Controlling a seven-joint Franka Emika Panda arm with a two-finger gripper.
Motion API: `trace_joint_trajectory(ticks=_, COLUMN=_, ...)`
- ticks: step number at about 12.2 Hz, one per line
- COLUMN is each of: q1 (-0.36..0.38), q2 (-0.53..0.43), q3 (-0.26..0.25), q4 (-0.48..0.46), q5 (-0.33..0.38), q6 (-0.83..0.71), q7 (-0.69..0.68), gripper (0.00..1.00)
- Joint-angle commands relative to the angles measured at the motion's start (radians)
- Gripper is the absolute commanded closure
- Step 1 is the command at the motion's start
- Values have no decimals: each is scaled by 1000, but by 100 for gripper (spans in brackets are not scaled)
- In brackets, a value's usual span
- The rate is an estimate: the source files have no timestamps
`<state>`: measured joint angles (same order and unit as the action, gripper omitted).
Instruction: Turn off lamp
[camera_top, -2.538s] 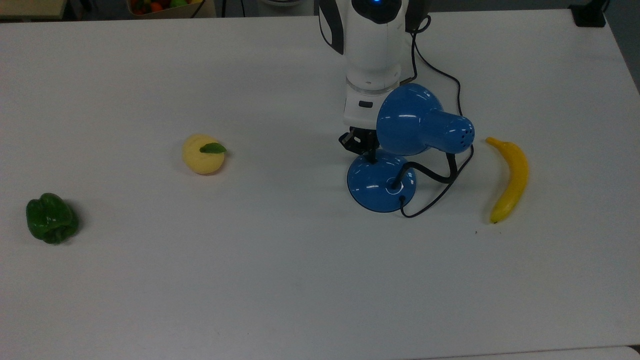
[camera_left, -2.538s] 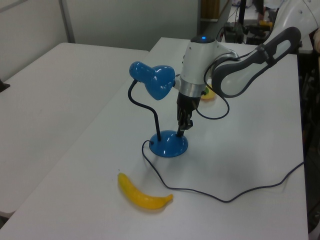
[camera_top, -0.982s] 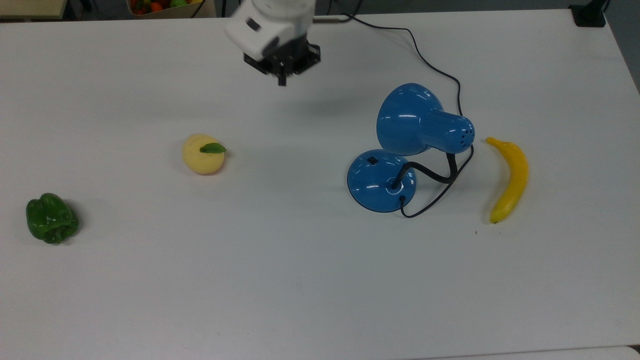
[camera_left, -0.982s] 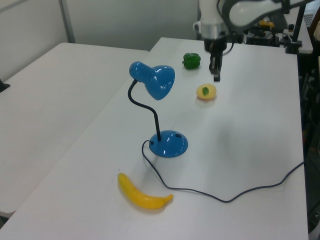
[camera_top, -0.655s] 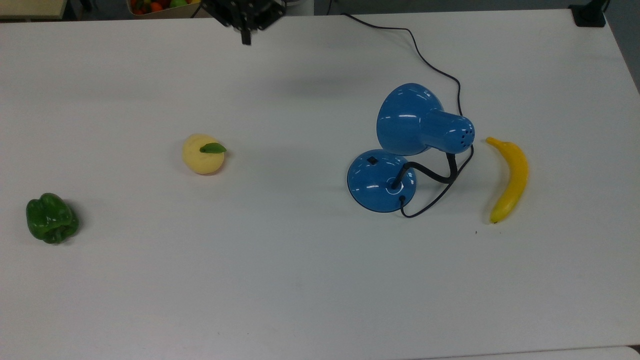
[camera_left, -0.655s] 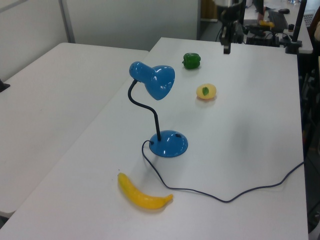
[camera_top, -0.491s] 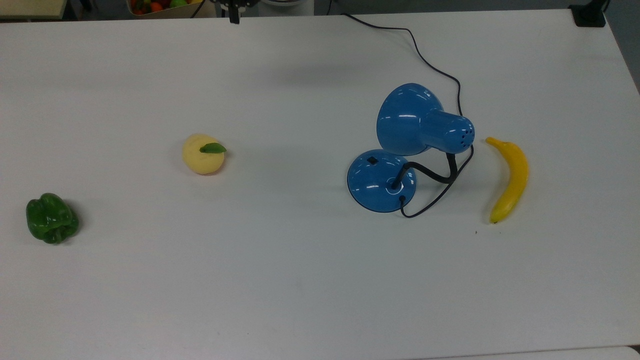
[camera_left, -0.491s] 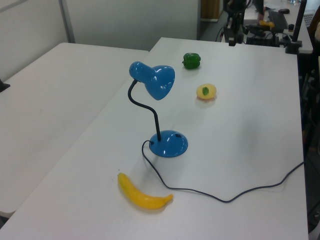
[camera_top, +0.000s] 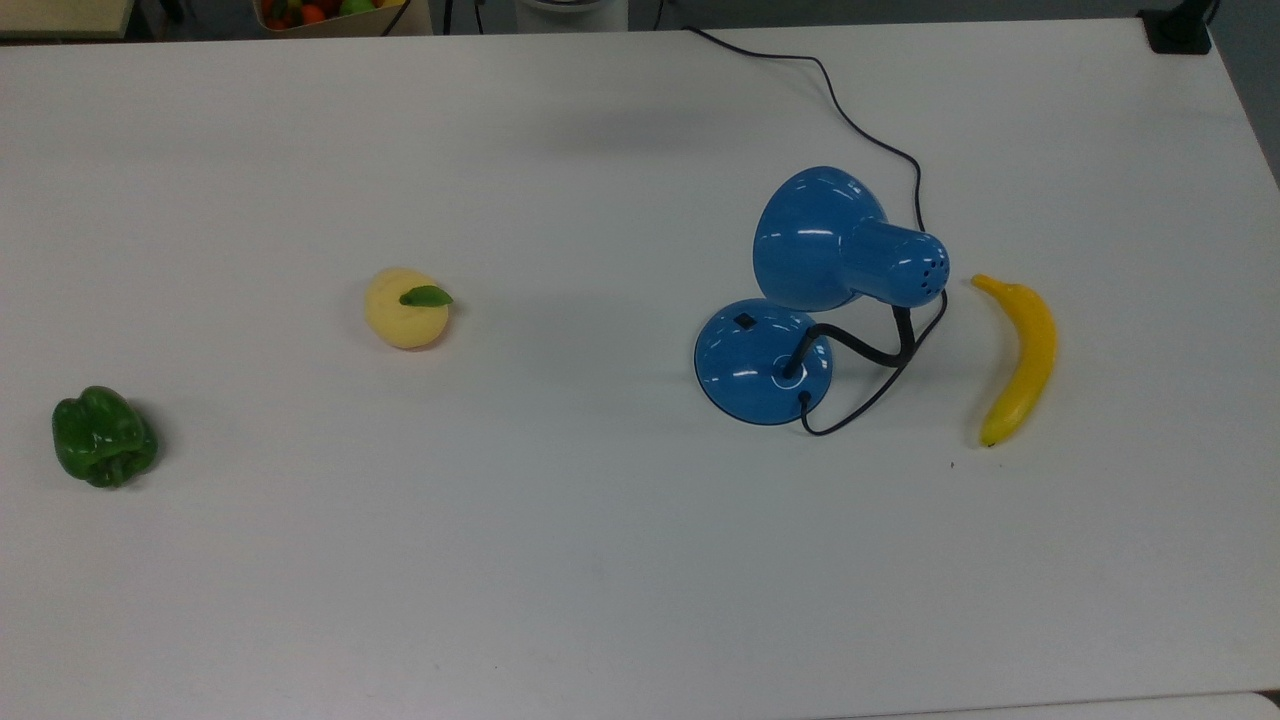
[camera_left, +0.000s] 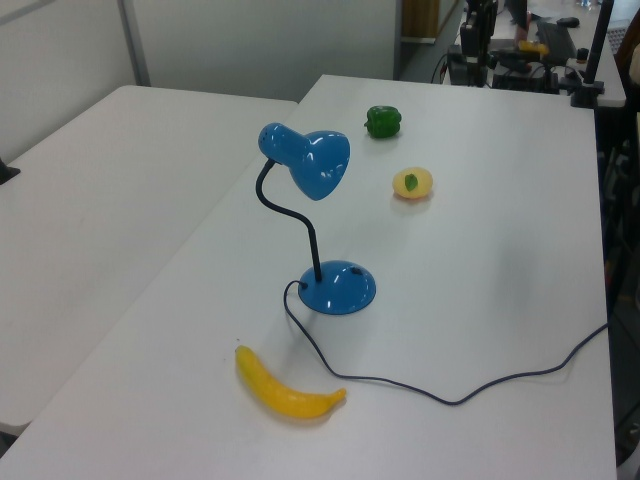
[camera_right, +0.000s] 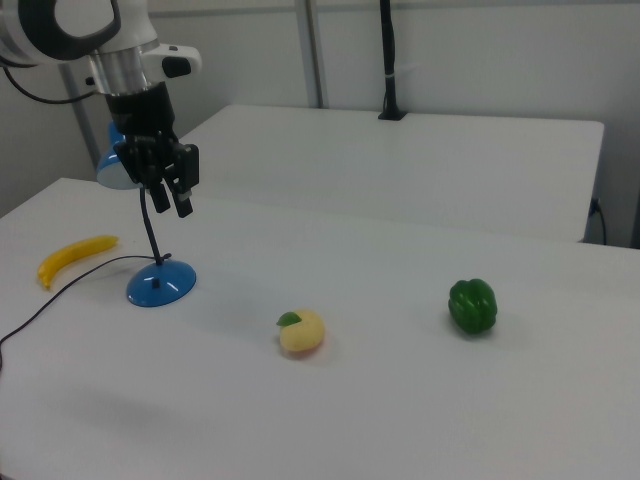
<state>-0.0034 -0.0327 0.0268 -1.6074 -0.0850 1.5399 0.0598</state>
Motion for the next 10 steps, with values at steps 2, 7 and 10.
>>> trace_joint_trajectory(ticks=2, q1=13, q2=20, q3=-1, q4=18, q5=13, q6=-8, q7=11, gripper=0)
trace_joint_trajectory(ticks=7, q1=83, q2=47, q3=-43, q4=49, q5=13, q6=-7, q7=28, gripper=0)
trace_joint_trajectory(ticks=10, q1=109, q2=43, q3=-77, q4=49, q5=14, q6=-17, q7=28, gripper=0)
